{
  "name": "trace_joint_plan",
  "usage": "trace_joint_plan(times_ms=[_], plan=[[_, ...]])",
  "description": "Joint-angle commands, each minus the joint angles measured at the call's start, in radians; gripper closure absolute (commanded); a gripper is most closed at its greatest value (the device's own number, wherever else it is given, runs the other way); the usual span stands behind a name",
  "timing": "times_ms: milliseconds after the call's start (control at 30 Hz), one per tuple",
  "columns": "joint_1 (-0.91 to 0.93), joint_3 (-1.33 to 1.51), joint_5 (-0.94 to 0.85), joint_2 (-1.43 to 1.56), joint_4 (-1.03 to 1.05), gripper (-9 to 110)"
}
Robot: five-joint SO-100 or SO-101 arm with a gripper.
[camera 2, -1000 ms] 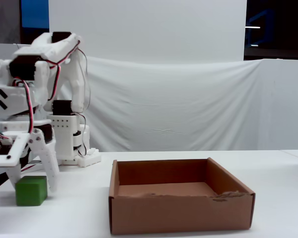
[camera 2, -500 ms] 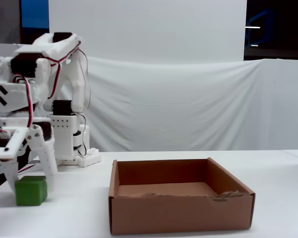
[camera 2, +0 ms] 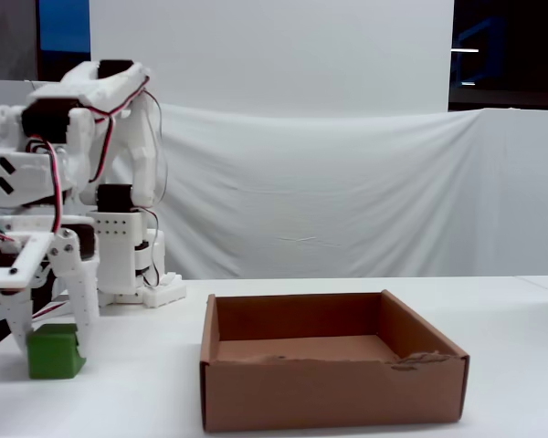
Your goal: Grasp a green cube and put it in a box.
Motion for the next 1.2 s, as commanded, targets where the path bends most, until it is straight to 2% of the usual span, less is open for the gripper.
trace_joint_plan(times_ms=[0,567,1000,1033,1167], plan=[[-0.009,-0.008,-0.02,0.051,-0.008,84],[-0.008,-0.011,-0.011,0.067,0.006,86],[-0.143,-0.098,-0.005,0.25,0.225,86],[-0.207,-0.155,0.017,0.316,0.336,86],[-0.282,-0.193,0.074,0.371,0.387,86]])
